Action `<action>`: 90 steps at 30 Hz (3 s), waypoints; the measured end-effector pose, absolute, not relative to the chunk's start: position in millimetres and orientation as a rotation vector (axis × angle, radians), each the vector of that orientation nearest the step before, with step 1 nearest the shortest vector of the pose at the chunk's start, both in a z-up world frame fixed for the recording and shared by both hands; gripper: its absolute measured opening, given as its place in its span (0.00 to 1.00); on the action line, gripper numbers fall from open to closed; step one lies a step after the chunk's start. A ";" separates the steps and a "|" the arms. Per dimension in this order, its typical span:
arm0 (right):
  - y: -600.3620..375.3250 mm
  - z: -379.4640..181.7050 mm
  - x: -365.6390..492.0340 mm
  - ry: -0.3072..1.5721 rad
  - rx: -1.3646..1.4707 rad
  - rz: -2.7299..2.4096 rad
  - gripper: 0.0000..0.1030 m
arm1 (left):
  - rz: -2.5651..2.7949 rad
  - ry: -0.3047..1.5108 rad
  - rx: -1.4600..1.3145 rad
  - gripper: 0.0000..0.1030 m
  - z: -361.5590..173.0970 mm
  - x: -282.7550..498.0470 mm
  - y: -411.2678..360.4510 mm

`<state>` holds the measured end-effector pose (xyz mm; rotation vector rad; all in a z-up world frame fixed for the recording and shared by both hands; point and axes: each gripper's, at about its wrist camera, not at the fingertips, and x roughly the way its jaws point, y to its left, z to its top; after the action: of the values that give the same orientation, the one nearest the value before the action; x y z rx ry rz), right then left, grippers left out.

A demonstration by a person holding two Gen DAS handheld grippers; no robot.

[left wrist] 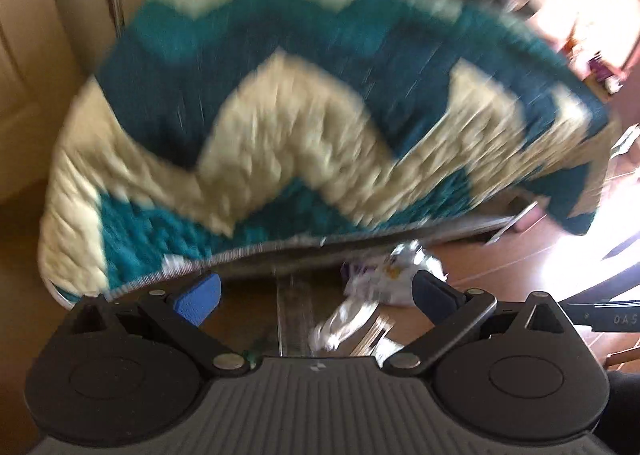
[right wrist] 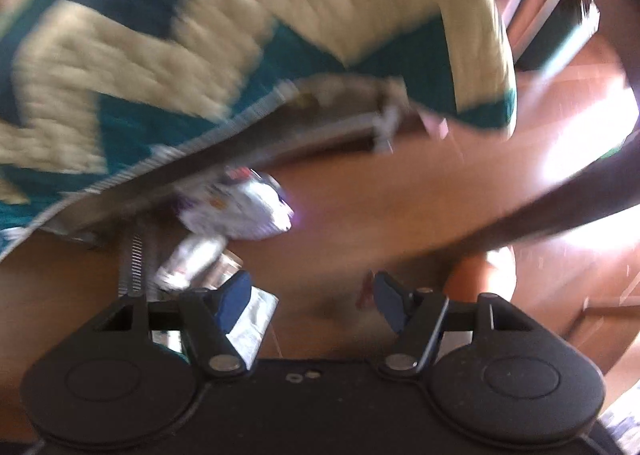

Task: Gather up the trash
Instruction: 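Move both tools down to the trash under the zigzag quilt, then grasp the clear plastic tray with left gripper while right grasps red wrapper, then lift and carry the plastic tray and red wrapper to the teal bin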

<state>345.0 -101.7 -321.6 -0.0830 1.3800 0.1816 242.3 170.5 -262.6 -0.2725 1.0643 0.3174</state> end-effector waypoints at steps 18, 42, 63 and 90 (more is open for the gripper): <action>-137.7 -518.1 398.9 1.704 -0.070 -0.092 0.65 | 0.330 1.397 -0.397 1.00 -479.2 289.5 203.0; -141.8 -570.7 394.6 1.759 -0.115 -0.144 0.29 | 0.327 1.479 -0.467 0.41 -555.7 306.6 223.4; -95.7 -416.1 355.0 1.641 -0.069 0.024 0.27 | 0.330 1.502 -0.524 0.39 -427.5 261.3 198.3; -155.9 -71.8 221.8 1.033 0.048 0.409 0.27 | 0.143 1.054 -0.334 0.39 -117.1 187.8 80.3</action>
<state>221.8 -155.9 -71.8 0.0484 1.0325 0.4085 187.8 80.3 -117.1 -0.3338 1.0543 0.1430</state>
